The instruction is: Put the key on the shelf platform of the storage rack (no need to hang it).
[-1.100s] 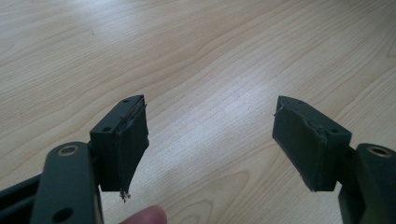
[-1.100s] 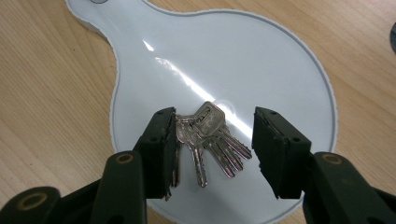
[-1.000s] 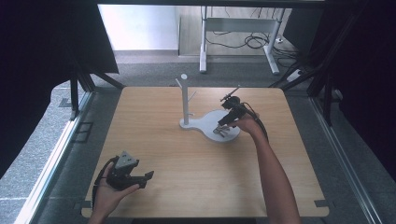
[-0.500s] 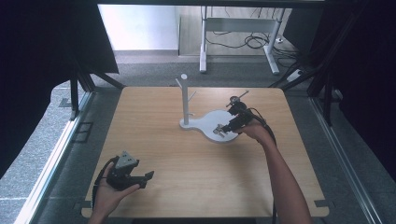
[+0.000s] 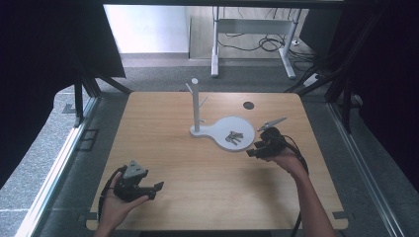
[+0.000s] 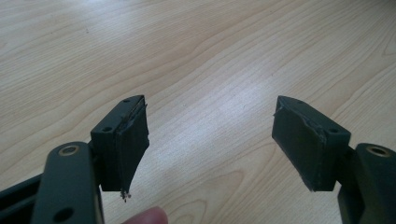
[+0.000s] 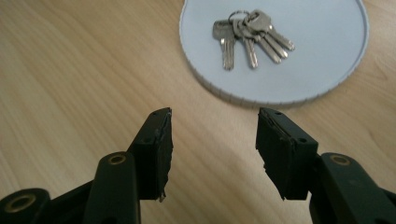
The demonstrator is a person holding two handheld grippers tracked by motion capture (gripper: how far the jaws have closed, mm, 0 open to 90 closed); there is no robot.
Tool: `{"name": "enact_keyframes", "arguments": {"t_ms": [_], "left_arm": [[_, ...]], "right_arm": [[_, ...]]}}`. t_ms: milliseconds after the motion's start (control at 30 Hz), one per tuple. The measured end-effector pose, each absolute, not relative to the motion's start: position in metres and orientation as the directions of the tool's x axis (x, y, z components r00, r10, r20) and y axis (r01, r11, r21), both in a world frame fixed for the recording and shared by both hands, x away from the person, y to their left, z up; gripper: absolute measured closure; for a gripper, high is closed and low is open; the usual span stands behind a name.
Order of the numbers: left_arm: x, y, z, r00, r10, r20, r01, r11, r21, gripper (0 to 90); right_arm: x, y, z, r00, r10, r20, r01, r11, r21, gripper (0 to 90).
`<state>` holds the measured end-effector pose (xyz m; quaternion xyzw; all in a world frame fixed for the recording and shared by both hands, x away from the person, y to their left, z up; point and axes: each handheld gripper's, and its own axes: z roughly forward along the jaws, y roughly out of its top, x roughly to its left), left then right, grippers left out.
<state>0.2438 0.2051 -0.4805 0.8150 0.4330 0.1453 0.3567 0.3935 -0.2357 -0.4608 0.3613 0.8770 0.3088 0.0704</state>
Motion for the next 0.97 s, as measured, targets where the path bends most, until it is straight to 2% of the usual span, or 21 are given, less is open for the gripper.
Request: {"name": "enact_keyframes", "arguments": {"t_ms": [500,767,967], "left_arm": [[0.243,0.202,-0.481,0.589,0.805,-0.067,0.601,-0.38,0.703,27.2],[0.243,0.2,-0.48,0.597,0.8,-0.062,0.593,-0.388,0.706,27.2],[0.242,0.2,-0.479,0.592,0.803,-0.061,0.593,-0.383,0.708,27.1]], "right_arm": [[0.32,-0.268,-0.491,-0.725,0.681,0.098,0.571,0.516,0.638,46.0],[0.313,-0.269,-0.492,-0.73,0.677,0.087,0.553,0.512,0.657,46.3],[0.315,-0.271,-0.496,-0.702,0.711,0.044,0.546,0.498,0.673,42.1]]}}
